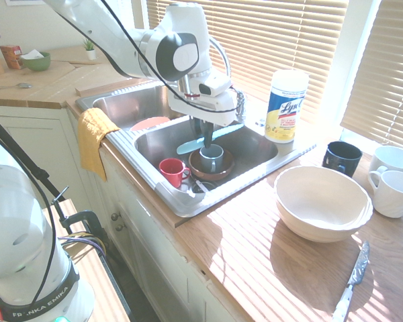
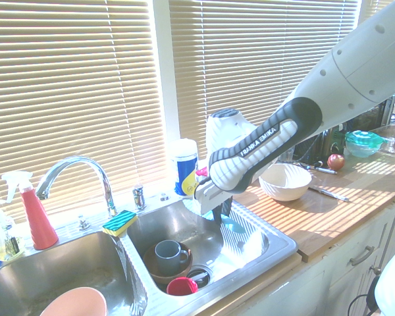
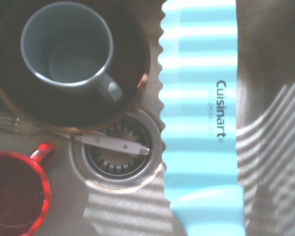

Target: Put the knife into the sink

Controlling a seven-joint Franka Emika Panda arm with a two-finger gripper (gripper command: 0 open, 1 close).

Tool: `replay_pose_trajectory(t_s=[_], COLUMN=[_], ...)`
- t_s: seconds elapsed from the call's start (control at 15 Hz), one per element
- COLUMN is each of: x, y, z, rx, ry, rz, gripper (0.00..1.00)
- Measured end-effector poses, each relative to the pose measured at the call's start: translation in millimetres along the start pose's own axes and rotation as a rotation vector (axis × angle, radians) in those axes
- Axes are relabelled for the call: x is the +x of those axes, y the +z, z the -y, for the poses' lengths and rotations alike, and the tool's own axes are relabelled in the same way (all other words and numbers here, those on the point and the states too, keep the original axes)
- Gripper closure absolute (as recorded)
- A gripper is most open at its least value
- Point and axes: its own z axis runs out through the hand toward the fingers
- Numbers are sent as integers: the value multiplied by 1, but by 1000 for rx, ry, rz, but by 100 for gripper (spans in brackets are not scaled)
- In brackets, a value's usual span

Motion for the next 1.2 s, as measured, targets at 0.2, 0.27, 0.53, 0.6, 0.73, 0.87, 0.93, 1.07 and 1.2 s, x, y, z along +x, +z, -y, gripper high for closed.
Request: replay_pose_trajectory(t_s=[0.2, 0.27, 0.53, 0.6, 0.73, 0.87, 0.93, 1.07, 1.2], x=[-2, 0, 11, 10, 2, -4, -6, -8, -7], y=[51, 67, 118, 127, 147, 165, 173, 187, 197], z=[1, 0, 7, 14, 26, 35, 40, 44, 44], rx=[-13, -13, -8, -5, -6, -8, -9, -13, -19], ry=[1, 10, 62, 68, 77, 89, 95, 115, 134], rz=[9, 12, 26, 28, 32, 34, 35, 42, 41], gripper=[100, 100, 100, 100, 100, 100, 100, 100, 0])
